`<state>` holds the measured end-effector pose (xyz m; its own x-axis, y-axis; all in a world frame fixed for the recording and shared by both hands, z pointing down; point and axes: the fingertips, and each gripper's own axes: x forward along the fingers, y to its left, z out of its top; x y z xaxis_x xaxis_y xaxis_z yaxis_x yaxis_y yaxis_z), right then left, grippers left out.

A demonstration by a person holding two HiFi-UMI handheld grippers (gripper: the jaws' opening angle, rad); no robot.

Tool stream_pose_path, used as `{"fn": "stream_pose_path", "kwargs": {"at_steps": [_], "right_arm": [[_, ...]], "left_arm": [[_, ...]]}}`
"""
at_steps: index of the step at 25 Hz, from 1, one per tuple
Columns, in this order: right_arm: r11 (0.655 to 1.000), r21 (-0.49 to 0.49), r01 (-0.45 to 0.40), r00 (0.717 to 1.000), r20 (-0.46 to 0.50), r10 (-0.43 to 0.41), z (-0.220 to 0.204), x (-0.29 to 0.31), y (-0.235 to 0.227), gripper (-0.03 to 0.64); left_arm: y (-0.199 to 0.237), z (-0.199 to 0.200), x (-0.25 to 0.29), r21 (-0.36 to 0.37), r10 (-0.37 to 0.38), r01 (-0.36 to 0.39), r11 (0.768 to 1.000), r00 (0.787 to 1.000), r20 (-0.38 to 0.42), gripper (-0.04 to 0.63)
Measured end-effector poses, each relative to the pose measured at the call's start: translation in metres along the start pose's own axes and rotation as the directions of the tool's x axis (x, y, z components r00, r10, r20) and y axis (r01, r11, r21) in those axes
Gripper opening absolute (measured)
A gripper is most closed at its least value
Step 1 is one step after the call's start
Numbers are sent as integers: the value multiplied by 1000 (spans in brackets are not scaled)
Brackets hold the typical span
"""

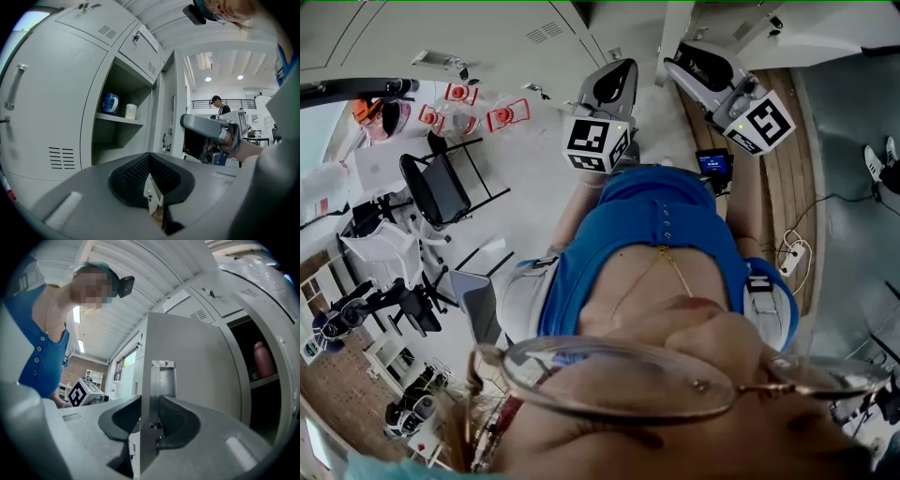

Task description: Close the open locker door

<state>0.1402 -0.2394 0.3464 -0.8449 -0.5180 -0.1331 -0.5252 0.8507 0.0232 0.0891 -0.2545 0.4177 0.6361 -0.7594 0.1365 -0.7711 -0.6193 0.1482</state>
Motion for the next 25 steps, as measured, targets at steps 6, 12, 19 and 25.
{"fn": "stream_pose_path", "kwargs": {"at_steps": [6,12,19,25], "right_arm": [[999,-3,-40,999,10,40,-4,27,2,110],[999,-20,-42,999,19,42,-8,53,0,114],[999,-35,3,999,39,-2,-10,84,-5,117],[1000,-23,13,999,53,-11,-17,111,-15,112]], "left_arm": [[22,2,-1,-4,27,-27,1000,1000,4,-5],[45,4,0,-10,55,-55,998,998,10,-5],[72,6,-1,-30,80,-79,996,997,8,-5],[98,4,2,-38,89,-89,995,996,8,-5]]}}
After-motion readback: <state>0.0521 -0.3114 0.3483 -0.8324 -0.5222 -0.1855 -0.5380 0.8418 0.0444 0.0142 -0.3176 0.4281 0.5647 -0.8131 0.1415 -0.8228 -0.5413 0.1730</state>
